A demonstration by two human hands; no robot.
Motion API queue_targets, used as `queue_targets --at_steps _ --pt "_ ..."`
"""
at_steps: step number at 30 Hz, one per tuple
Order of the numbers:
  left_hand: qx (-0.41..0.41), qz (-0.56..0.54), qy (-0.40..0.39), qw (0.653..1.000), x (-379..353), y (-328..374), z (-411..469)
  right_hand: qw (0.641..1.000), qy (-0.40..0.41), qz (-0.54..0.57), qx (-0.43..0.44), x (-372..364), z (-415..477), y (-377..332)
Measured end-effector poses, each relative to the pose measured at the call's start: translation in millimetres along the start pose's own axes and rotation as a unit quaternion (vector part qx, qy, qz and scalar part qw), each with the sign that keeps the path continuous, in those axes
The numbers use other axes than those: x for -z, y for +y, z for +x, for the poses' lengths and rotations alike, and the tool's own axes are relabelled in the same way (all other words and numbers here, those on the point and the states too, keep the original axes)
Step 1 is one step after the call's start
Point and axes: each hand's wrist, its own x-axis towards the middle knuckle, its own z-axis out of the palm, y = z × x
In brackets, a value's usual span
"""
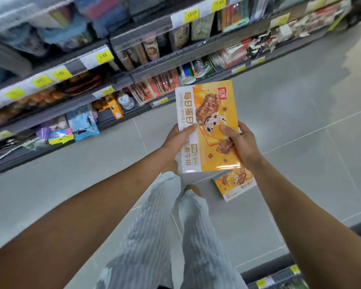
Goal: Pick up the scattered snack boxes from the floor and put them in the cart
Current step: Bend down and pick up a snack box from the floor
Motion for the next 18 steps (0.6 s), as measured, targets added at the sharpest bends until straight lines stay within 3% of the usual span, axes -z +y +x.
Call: queue_targets --at_steps 11,18 --pt "-0.025 -0.194 0.095 0.976 99.3 -40.5 -113.2 0.985 -0.126 -0.115 0.013 -109.7 -82.3 -43.8" --pt "-0.036 -0.292 0.160 0.942 213.6 -108.4 -185.6 0.945 -0.228 -0.234 0.029 -244.8 -132.8 -21.0"
